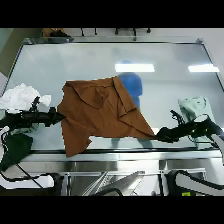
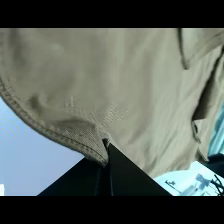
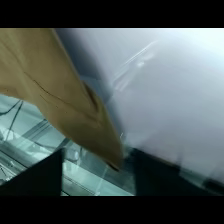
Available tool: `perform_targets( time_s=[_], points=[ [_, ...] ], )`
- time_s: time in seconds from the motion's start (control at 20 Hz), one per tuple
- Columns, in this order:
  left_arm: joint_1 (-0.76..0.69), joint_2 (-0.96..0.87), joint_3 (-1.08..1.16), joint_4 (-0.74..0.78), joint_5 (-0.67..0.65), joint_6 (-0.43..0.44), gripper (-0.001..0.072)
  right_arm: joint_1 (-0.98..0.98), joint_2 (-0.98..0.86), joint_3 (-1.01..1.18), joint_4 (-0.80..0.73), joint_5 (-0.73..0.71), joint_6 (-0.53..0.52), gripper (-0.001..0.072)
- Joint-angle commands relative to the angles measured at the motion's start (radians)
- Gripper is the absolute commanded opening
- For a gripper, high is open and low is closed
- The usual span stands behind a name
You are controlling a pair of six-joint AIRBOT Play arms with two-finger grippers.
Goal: Fold the shirts.
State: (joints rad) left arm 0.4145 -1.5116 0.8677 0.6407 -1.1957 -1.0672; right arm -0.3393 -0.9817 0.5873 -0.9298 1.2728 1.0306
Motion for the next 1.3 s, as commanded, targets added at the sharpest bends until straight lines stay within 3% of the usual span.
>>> perform_targets(
  time_s=[0.0, 0.05, 0.1, 0.15, 0.3, 0.35, 0.4, 0.55, 0.6, 0.65, 0.7, 0.85, 1.25],
  points=[
    [0.0, -0.001, 0.015, -0.005, -0.028, 0.0, 0.0018, 0.102, -0.073, 0.0, 0.013, -0.112, -0.014, 0.0431],
    [0.0, -0.001, 0.016, -0.005, -0.034, 0.001, 0.0018, 0.116, -0.074, 0.008, 0.024, -0.12, -0.014, 0.043],
    [0.0, -0.001, 0.017, -0.005, -0.037, 0.0, 0.0018, 0.12, -0.073, 0.023, 0.036, -0.119, -0.014, 0.0379],
    [0.0, -0.001, 0.018, -0.006, -0.041, 0.001, 0.0018, 0.117, -0.068, 0.042, 0.04, -0.114, -0.014, 0.0211],
    [0.0, -0.001, 0.017, -0.006, -0.044, 0.0, 0.0017, 0.117, -0.051, 0.111, 0.04, -0.113, -0.013, 0.022],
    [0.0, -0.001, 0.017, -0.006, -0.049, 0.001, 0.0017, 0.117, -0.048, 0.132, 0.04, -0.101, -0.013, 0.0053],
    [0.001, -0.001, 0.018, -0.006, -0.057, 0.0, 0.0017, 0.117, -0.045, 0.149, 0.04, -0.085, -0.013, 0.0021],
    [0.001, -0.001, 0.018, -0.005, -0.066, 0.001, 0.0017, 0.117, -0.045, 0.19, 0.037, -0.026, -0.013, 0.0021],
    [0.001, -0.001, 0.017, -0.005, -0.066, 0.0, 0.0018, 0.117, -0.045, 0.192, 0.024, -0.022, -0.005, 0.0063],
    [0.001, -0.001, 0.017, -0.005, -0.067, 0.001, 0.0018, 0.117, -0.046, 0.192, -0.003, -0.016, 0.008, 0.0345],
    [0.001, -0.001, 0.017, -0.004, -0.07, 0.001, 0.0017, 0.116, -0.045, 0.192, -0.045, -0.011, 0.028, 0.0511],
    [0.002, -0.001, 0.017, -0.004, -0.08, 0.001, 0.0017, 0.116, -0.045, 0.192, -0.164, -0.017, 0.072, 0.0501],
    [0.002, -0.001, 0.017, -0.004, -0.06, 0.005, 0.0018, 0.117, -0.048, 0.191, -0.1, -0.068, 0.054, 0.05]
  ],
)
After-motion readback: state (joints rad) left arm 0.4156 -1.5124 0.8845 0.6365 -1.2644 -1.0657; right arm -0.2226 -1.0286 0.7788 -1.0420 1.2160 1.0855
